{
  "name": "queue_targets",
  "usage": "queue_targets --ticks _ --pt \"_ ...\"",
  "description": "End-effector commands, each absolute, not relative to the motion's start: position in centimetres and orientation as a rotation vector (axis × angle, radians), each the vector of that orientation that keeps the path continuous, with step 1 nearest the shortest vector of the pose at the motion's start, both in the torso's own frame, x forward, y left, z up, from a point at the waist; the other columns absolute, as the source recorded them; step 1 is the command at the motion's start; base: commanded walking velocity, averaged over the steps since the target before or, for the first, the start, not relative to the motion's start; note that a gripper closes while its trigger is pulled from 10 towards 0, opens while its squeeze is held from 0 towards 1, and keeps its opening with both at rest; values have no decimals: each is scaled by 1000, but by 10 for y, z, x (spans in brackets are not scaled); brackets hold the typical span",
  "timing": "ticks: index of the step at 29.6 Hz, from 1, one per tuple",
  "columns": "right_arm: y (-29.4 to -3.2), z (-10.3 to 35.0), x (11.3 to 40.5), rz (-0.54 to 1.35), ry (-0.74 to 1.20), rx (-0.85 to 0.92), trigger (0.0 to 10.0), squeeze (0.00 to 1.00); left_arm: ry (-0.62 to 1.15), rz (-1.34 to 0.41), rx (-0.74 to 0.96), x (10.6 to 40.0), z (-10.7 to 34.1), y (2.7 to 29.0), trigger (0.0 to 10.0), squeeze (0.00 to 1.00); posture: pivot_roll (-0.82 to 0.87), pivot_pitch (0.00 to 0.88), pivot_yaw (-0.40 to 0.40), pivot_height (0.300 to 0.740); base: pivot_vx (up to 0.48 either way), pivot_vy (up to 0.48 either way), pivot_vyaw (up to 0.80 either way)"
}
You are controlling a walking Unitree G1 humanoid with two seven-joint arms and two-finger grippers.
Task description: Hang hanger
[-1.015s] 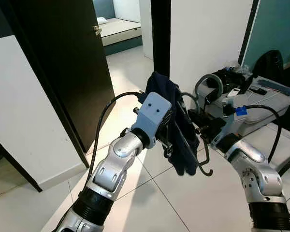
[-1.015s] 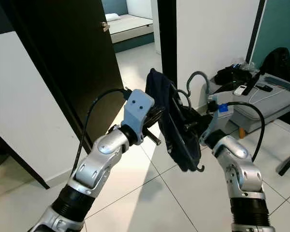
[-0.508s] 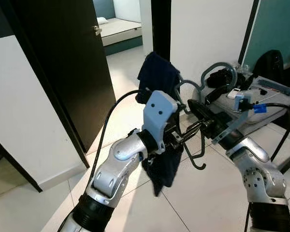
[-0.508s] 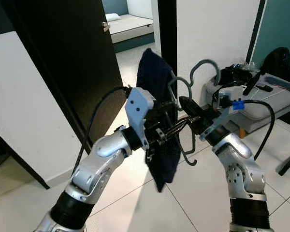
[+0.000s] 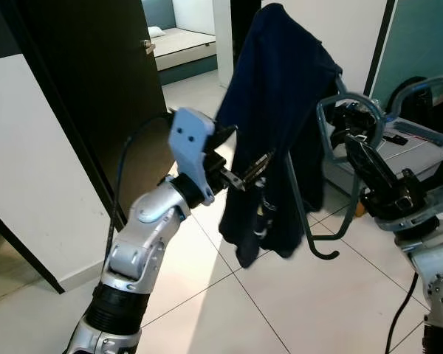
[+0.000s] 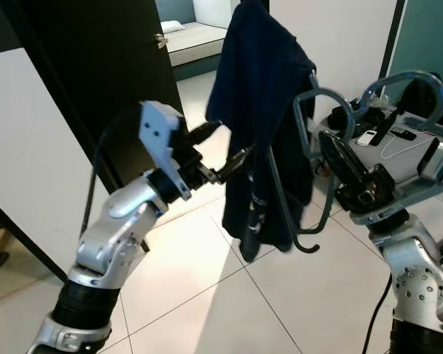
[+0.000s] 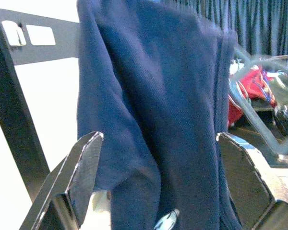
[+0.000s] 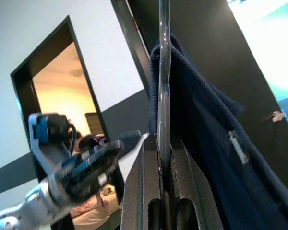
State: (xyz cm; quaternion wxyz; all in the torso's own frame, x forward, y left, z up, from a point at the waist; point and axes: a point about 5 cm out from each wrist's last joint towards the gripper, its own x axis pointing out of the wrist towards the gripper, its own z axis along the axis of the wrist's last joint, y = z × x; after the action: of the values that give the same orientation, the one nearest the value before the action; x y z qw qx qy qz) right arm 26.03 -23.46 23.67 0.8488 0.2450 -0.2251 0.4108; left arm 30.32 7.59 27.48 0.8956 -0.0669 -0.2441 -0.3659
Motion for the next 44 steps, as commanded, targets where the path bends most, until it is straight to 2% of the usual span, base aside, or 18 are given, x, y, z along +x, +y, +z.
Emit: queue_targets --ticks 1,3,8,12,16,19,21,22,25,39,44 --pt "-230 238 252 951 -472 489 10000 0 -551 -691 -181 306 287 100 10000 0 -70 0 103 740 0 0 0" --pt "-230 238 252 951 -472 489 10000 0 -551 -691 -181 306 287 100 10000 0 -70 0 103 740 0 0 0" --pt "-234 231 244 1013 -398 466 10000 0 -562 -622 -167 311 291 120 10000 0 -68 0 101 740 0 0 0" --pt "-238 235 241 1027 -397 455 10000 0 -560 -628 -173 310 291 122 10000 0 -71 0 101 740 0 0 0" --pt "-241 237 239 1027 -396 439 10000 0 -562 -734 -194 303 291 120 10000 0 -83 0 104 740 0 0 0" --pt "-241 239 237 1035 -400 431 10000 0 -538 -797 -131 301 285 121 10000 0 -85 0 105 740 0 0 0" --pt "-241 241 236 1044 -402 425 10000 0 -515 -797 -86 303 281 124 10000 0 -89 0 110 740 0 0 0" --pt "-238 243 233 1075 -400 416 10000 0 -477 -766 -5 309 273 133 10000 0 -89 0 110 740 0 0 0" --pt "-236 244 230 1103 -392 410 10000 0 -462 -747 26 312 270 140 10000 0 -94 0 113 740 0 0 0" --pt "-230 252 222 1162 -397 386 10000 0 -463 -664 -1 322 269 167 10000 0 -103 0 114 740 0 0 0" --pt "-229 252 220 1173 -380 372 10000 0 -531 -692 -95 320 283 181 10000 0 -109 0 114 740 0 0 0"
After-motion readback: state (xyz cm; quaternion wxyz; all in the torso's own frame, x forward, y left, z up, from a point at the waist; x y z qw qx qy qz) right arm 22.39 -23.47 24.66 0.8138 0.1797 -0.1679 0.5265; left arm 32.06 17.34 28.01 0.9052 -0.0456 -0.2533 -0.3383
